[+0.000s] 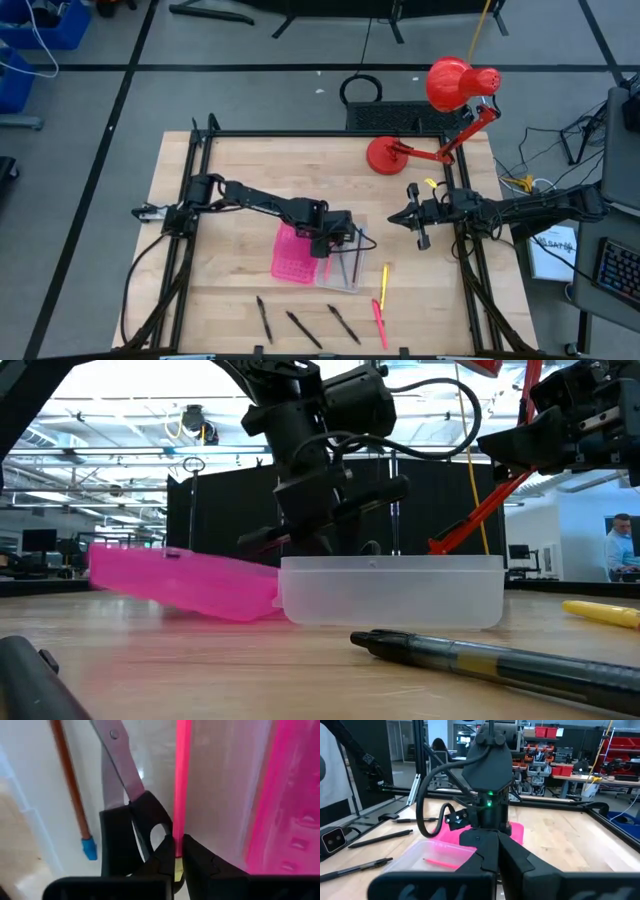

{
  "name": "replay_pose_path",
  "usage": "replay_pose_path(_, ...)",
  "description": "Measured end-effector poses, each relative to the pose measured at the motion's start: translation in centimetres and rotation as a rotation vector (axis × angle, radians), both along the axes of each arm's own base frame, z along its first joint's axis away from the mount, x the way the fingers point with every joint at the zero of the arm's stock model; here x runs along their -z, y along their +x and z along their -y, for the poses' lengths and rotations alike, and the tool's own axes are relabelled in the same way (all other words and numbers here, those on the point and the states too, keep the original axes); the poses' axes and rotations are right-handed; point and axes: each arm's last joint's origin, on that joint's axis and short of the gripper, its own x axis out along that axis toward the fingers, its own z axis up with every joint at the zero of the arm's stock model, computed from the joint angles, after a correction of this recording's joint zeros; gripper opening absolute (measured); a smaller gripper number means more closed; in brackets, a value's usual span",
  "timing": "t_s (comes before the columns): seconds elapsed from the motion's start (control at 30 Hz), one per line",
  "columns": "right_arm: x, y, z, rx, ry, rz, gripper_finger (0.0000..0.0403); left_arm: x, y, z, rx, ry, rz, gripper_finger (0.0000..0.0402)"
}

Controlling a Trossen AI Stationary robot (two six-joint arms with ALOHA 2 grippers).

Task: Pick & place school supplies into a supply box
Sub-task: Put the pink pencil into the pink box, then put the yellow pen into the pink box

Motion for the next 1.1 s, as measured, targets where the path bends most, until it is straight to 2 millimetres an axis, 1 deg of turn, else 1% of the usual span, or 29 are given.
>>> replay_pose_path(0.17,0.0,0.0,0.0,0.000,-0.012,0.001,0.0000,0.0,0.2,0.2,-0.066,-0.018,0.022,0.0037)
replay_pose_path(0.37,0.0,0.0,0.0,0.001,-0.012,0.001,0.0000,0.0,0.2,0.4,-0.121,0.009,0.031,0.0078)
replay_pose_path(0.53,0.0,0.0,0.0,0.001,-0.016,0.007,0.0000,-0.3,0.2,1.1,-0.121,0.050,0.058,0.0105)
replay_pose_path(0.7,-0.3,0.0,0.0,0.000,-0.017,0.029,0.0000,-1.7,0.3,2.0,-0.117,0.045,0.126,0.0123)
replay_pose_path(0.83,-0.4,0.0,0.0,0.000,-0.016,0.039,0.0000,-2.3,0.2,2.5,-0.133,0.044,0.148,0.0126)
replay_pose_path(0.93,-0.3,0.0,0.0,0.000,-0.014,0.036,0.0000,-3.2,0.0,2.8,-0.163,0.059,0.183,0.0127)
replay_pose_path(1.03,-0.3,0.0,0.0,0.000,-0.018,0.029,0.0000,-4.8,-0.9,3.3,-0.171,0.048,0.166,0.0123)
replay_pose_path(1.1,-0.2,0.0,0.0,0.001,-0.041,0.021,0.0000,-6.4,-1.9,3.5,-0.213,-0.002,0.156,0.0109)
